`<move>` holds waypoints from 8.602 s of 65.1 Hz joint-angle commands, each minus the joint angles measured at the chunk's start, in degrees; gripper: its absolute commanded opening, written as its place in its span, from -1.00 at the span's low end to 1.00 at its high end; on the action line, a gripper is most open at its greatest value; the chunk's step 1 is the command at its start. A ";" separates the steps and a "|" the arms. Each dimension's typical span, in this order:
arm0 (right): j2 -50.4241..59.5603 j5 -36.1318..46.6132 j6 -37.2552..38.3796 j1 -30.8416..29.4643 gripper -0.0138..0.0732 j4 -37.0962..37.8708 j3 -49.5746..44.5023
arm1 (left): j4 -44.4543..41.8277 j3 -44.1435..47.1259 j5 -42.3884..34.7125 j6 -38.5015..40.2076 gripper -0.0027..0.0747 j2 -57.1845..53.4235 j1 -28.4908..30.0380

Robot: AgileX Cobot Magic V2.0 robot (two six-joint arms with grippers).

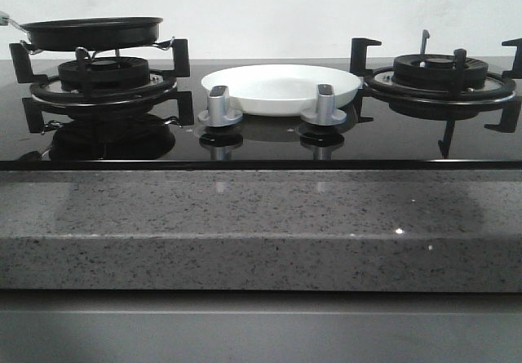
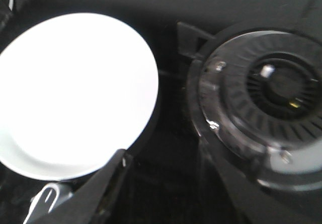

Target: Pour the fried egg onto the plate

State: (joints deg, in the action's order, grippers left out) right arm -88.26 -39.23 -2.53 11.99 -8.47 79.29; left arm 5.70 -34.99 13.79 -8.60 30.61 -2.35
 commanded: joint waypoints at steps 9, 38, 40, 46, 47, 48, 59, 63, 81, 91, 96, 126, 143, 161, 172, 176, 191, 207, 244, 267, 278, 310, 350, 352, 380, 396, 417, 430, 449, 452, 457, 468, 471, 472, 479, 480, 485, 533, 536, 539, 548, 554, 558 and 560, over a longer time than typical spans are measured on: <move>-9.45 -9.18 -3.05 0.08 0.07 -1.04 16.60 | 0.33 -2.03 -4.87 0.41 0.81 0.55 -0.03; -33.47 -31.96 -3.05 0.08 0.07 -4.91 48.05 | 0.33 -2.03 -4.87 0.41 0.81 0.55 -0.03; -34.15 -32.41 -3.05 0.08 0.07 -5.01 48.74 | 0.33 -2.03 -4.87 0.41 0.81 0.55 -0.03; -35.25 -32.19 -3.05 0.08 0.07 -6.06 49.07 | 0.33 -2.03 -4.87 0.41 0.81 0.55 -0.03; -35.40 -32.11 -3.05 0.08 0.07 -6.14 49.07 | 0.33 -2.03 -4.87 0.41 0.81 0.55 -0.03; -35.47 -32.04 -3.05 0.08 0.07 -6.24 49.07 | 0.33 -2.03 -4.87 0.41 0.81 0.55 -0.03; -36.18 -31.83 -3.05 0.08 0.07 -6.41 49.07 | 0.33 -2.03 -4.87 0.41 0.81 0.55 -0.03; -36.18 -31.83 -3.05 0.08 0.00 -6.41 49.07 | 0.33 -2.03 -4.87 0.41 0.81 0.55 -0.03; -36.11 -32.56 -3.05 -0.04 -0.79 -6.41 49.07 | 0.33 -2.03 -4.87 0.41 0.81 0.55 -0.03; -35.99 -33.72 -2.38 -0.15 -0.83 -6.41 50.43 | 0.33 -2.03 -4.87 0.41 0.81 0.55 -0.03; -35.94 -34.80 -1.33 -0.30 -0.83 -6.41 52.53 | 0.33 -2.03 -4.87 0.41 0.81 0.55 -0.03; -34.45 -37.22 0.39 -2.99 -0.83 -19.21 58.50 | 0.33 -2.03 -4.87 0.41 0.81 0.55 -0.03; -28.14 -37.09 -1.02 -2.54 -0.83 -15.38 54.95 | 0.33 -2.03 -4.87 0.41 0.81 0.55 -0.03; -15.12 -26.57 -5.42 1.26 -0.83 -12.74 31.55 | 0.33 -2.03 -4.87 0.41 0.81 0.55 -0.03; -6.91 -16.73 -6.72 3.08 -0.83 -12.80 14.00 | 0.33 -2.03 -4.87 0.41 0.81 0.55 -0.03; -4.14 -13.32 -6.95 3.40 -0.83 -13.05 8.55 | 0.33 -2.03 -4.87 0.41 0.81 0.55 -0.03; 0.64 -7.83 -7.02 3.59 -0.83 -13.79 -1.91 | 0.33 -2.03 -4.87 0.41 0.81 0.55 -0.03; 0.64 -8.02 -7.02 3.59 -0.84 -14.70 -1.90 | 0.33 -2.03 -4.87 0.41 0.81 0.55 -0.03; 0.64 -8.38 -7.02 3.59 -0.84 -14.70 -1.90 | 1.80 -2.03 -6.76 0.41 0.81 0.55 -0.03; 0.64 -8.38 -7.02 3.59 -0.84 -14.70 -1.90 | 14.63 -2.17 -4.53 0.41 0.81 1.69 -0.03; 0.64 -8.38 -7.02 3.59 -0.84 -14.70 -1.90 | 25.12 -5.31 -2.92 0.41 0.81 8.32 -0.03; 0.64 -8.38 -7.02 3.59 -0.84 -14.70 -1.90 | 40.46 -30.70 22.32 -3.43 0.81 43.05 9.14; 0.64 -8.38 -7.02 3.59 -0.84 -14.70 -1.90 | 58.49 -52.05 37.38 -13.37 0.81 67.50 20.45; 0.64 -8.38 -7.02 3.59 -0.84 -14.70 -1.90 | 58.49 -52.81 37.70 -13.21 0.81 68.25 20.45; 0.64 -8.43 -7.02 3.59 -0.84 -14.70 -1.90 | 59.50 -57.91 40.16 -13.00 0.80 75.16 20.45; 0.64 -8.43 -7.02 3.59 -0.84 -14.70 -1.90 | 59.76 -58.81 40.28 -13.00 0.31 75.54 20.45; 0.64 -8.43 -7.02 3.59 -0.84 -14.70 -1.90 | 59.76 -58.81 40.39 -13.00 -0.59 75.54 20.45; 0.64 -8.43 -7.02 3.59 -0.84 -14.70 -1.90 | 64.26 -58.81 43.68 -12.86 -0.97 75.54 21.31; 0.64 -8.43 -7.02 3.59 -0.84 -14.70 -1.90 | 82.81 -58.81 55.39 -15.00 -0.98 75.44 27.02; 0.64 -8.43 -7.02 3.59 -0.84 -14.70 -1.90 | 84.54 -58.81 56.87 -15.00 -0.98 75.32 27.33; 0.64 -8.43 -7.02 3.59 -0.84 -14.70 -1.90 | 85.76 -58.81 58.32 -15.00 -0.98 74.90 27.33; 0.64 -8.43 -7.02 3.59 -0.84 -14.70 -1.90 | 85.87 -58.81 58.70 -16.20 -0.98 72.62 26.42; 0.64 -8.43 -7.02 3.59 -0.84 -14.70 -1.90 | 85.76 -58.81 58.70 -16.64 -0.98 71.57 26.12; 0.64 -8.43 -7.02 3.59 -0.84 -14.70 -1.90 | 85.76 -58.81 58.70 -16.97 -0.98 71.24 26.03; 0.64 -8.43 -7.02 3.59 -0.84 -14.70 -1.90 | 84.70 -58.81 58.59 -17.98 -0.98 68.78 25.04; 0.64 -8.43 -7.02 3.59 -0.84 -14.70 -1.90 | 84.47 -58.81 58.46 -18.09 -0.98 68.27 24.81; 0.64 -8.43 -7.02 3.59 -0.84 -14.70 -1.90 | 82.78 -58.81 58.03 -18.91 -0.98 66.38 23.49; 0.64 -8.43 -7.02 3.59 -0.84 -14.70 -1.90 | 61.10 -58.81 43.94 -27.35 -0.98 52.88 2.51; 0.64 -8.43 -7.02 3.59 -0.84 -14.70 -1.90 | 60.22 -58.81 42.56 -29.04 -0.98 52.56 0.79; 0.64 -8.43 -7.02 3.59 -0.84 -14.70 -1.90 | 59.51 -58.57 41.04 -31.05 -0.98 51.99 -1.05; 0.64 -8.43 -7.02 3.59 -0.84 -14.70 -1.90 | 52.94 -58.57 34.90 -36.91 -0.98 50.17 -7.07; 0.64 -8.43 -7.02 3.59 -0.84 -14.70 -1.90 | 45.99 -58.57 31.42 -39.03 -0.98 49.07 -11.29; 0.64 -8.43 -7.02 3.59 -0.84 -14.70 -1.90 | 40.37 -58.57 29.26 -39.11 -0.98 48.23 -14.55; 0.64 -8.43 -7.02 3.59 -0.84 -14.70 -1.90 | 37.78 -58.57 28.13 -39.11 -0.98 47.99 -16.38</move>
State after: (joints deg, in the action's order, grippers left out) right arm -90.51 -49.84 -9.19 15.51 -21.46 76.09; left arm 44.91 -91.79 48.71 -47.29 81.75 -15.53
